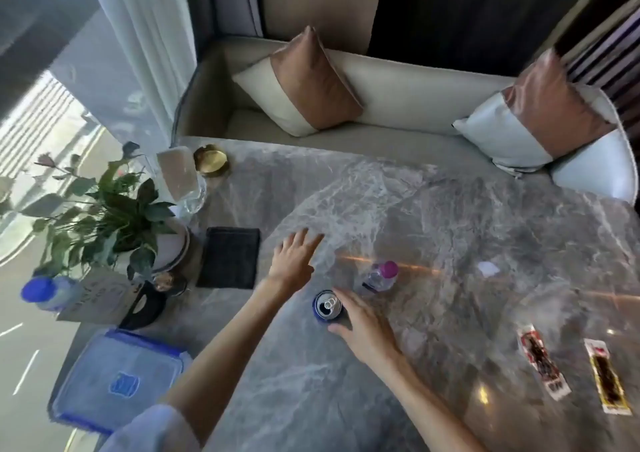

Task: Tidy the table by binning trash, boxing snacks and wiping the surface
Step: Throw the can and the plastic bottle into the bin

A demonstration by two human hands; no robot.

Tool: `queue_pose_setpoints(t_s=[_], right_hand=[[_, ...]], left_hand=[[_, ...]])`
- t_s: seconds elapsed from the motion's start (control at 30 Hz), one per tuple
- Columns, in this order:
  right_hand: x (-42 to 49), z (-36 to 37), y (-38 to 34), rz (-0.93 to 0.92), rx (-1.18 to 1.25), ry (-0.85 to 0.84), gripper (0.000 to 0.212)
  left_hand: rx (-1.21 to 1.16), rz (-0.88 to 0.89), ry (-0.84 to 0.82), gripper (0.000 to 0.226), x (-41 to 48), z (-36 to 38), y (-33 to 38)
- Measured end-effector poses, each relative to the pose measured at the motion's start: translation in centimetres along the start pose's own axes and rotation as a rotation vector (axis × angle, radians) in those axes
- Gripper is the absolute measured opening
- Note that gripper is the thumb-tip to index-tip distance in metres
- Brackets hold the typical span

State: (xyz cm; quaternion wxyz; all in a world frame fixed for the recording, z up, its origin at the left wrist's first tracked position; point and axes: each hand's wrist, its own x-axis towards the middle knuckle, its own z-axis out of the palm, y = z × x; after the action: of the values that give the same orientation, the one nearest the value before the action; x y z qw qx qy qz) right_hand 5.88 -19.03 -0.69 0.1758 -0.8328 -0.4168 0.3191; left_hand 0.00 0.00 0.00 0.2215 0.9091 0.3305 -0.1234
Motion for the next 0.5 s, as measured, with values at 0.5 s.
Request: queue_pose_setpoints(t_s=[0.5], right_hand=[[1.6, 4.7, 0.0, -0.002, -0.169, -0.060, 0.065]], left_hand=[[-0.111, -0.002, -0.125, 0.070, 0.1, 6.8, -2.3]])
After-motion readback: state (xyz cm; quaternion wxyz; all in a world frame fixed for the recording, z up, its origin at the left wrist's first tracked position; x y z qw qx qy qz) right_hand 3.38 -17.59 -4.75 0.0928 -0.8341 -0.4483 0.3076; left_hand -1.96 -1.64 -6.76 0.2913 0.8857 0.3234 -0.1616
